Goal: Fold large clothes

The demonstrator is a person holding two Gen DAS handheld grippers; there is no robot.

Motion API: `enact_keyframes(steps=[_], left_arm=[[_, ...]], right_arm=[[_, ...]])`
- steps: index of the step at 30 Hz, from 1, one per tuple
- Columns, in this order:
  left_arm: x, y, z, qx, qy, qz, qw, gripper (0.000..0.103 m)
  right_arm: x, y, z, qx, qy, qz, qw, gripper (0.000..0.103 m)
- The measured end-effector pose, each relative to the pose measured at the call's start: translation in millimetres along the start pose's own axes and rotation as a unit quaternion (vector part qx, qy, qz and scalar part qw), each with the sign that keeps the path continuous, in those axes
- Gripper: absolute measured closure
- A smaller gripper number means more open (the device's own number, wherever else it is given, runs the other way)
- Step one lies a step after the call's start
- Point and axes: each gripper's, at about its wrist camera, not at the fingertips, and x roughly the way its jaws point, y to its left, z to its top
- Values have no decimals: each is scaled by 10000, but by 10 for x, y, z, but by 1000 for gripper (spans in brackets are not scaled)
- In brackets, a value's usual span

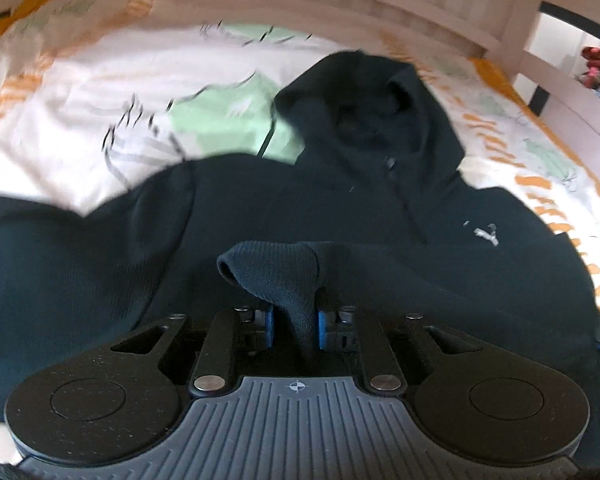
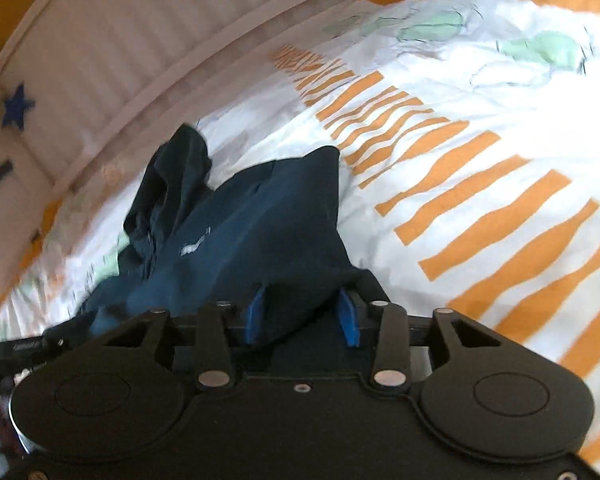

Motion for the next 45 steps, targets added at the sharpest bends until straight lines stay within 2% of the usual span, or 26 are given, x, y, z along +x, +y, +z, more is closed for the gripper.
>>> enact_keyframes(steps=[2,5,8,11,15,18,20,21,24,26,28,30,32,33,36,37,38,40,45], left_arm=[[-28,29,-16,-54,20,-45,10000,82],[-80,79,10,-129,139,-171,9997,81],[-143,123,45,-58,236,-245,9994,78],[-203,140,62,216,317,-262,9989,74],[-255,112,81,734,402,-238,9962,71],[-270,142,128,778,432,-234,9958,63],[-276,183,158,742,424,-192,9962,56],[-287,211,171,705,413,-150,9965,55],[-340,275,187,567,318,91,9978,52],[-371,281,187,467,254,284,9982,41],[-428,210,162,424,94,444,9981,40],[-470,104,133,395,-61,436,9982,35],[-475,-20,77,383,-137,383,9984,24],[-445,-95,25,420,-138,349,9984,23],[-239,-215,-132,579,91,472,9972,18],[-157,-234,-182,598,195,565,9964,17],[-79,-242,-239,603,274,658,9956,12],[-16,-245,-345,657,50,718,9952,1],[11,-215,-416,616,-174,749,9951,0]], right_arm=[[-140,108,5,-462,82,-193,9987,44],[-315,324,12,-1243,-155,-309,9916,43],[-352,496,101,-1647,-325,-350,9852,43],[-224,571,223,-1695,-327,-184,9848,43],[95,689,325,-2023,-189,-192,9789,43],[318,730,336,-2202,62,-230,9752,44],[478,701,331,-2367,220,-382,9706,45],[550,671,327,-2429,272,-522,9683,46],[686,541,342,-2439,333,-973,9643,46],[680,450,357,-2274,327,-944,9687,42],[664,453,341,-2304,298,-951,9680,42],[660,483,309,-2399,252,-1010,9652,42],[660,490,300,-2394,216,-1024,9653,41],[653,486,295,-2386,203,-1017,9656,41],[653,483,295,-2416,163,-1044,9646,38],[647,488,281,-2447,141,-1070,9636,35],[646,489,276,-2461,127,-1117,9627,26],[636,455,272,-2347,133,-1169,9649,20],[639,305,298,-1952,137,-1059,9749,8]])
